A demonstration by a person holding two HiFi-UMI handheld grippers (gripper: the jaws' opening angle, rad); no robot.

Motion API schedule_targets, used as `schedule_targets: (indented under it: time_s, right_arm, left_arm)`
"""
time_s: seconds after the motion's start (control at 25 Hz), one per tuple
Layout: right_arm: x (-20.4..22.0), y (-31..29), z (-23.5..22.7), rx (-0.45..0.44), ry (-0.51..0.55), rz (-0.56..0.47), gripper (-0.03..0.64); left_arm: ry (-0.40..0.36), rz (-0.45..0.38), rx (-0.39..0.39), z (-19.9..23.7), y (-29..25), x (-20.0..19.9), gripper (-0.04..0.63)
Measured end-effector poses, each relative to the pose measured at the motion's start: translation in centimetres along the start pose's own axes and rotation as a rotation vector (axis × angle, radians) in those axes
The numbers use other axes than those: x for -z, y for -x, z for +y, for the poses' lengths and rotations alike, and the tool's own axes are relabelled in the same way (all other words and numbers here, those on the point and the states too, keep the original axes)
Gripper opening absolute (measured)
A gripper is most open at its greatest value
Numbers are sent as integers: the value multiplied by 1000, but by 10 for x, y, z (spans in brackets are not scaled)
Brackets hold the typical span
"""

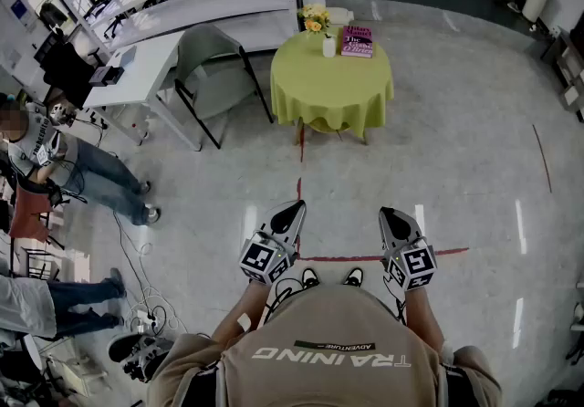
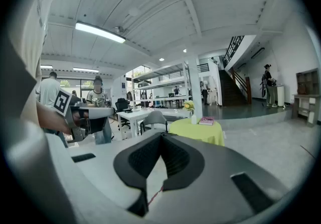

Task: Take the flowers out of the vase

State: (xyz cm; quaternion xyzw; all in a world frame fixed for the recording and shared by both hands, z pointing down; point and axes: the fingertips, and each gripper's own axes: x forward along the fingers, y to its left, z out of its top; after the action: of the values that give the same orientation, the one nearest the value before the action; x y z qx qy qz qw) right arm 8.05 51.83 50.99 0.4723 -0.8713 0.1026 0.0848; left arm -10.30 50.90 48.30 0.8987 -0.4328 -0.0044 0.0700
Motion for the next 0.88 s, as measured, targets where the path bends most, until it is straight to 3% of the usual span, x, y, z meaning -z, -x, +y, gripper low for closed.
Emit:
schedule_targets:
  time_s: [0.16, 0.44, 0.88]
  right_arm:
    - [-1, -4, 9, -22, 2, 10, 2]
    - [-4, -9, 10, 27, -3, -11, 2]
    - [3, -40, 40, 59, -39, 10, 2]
  left_arm:
    - [15, -7, -26, 7, 9, 0, 9]
    - [15, -24, -32, 24, 16, -3, 9]
    - [13, -18, 41, 55, 20, -3, 9]
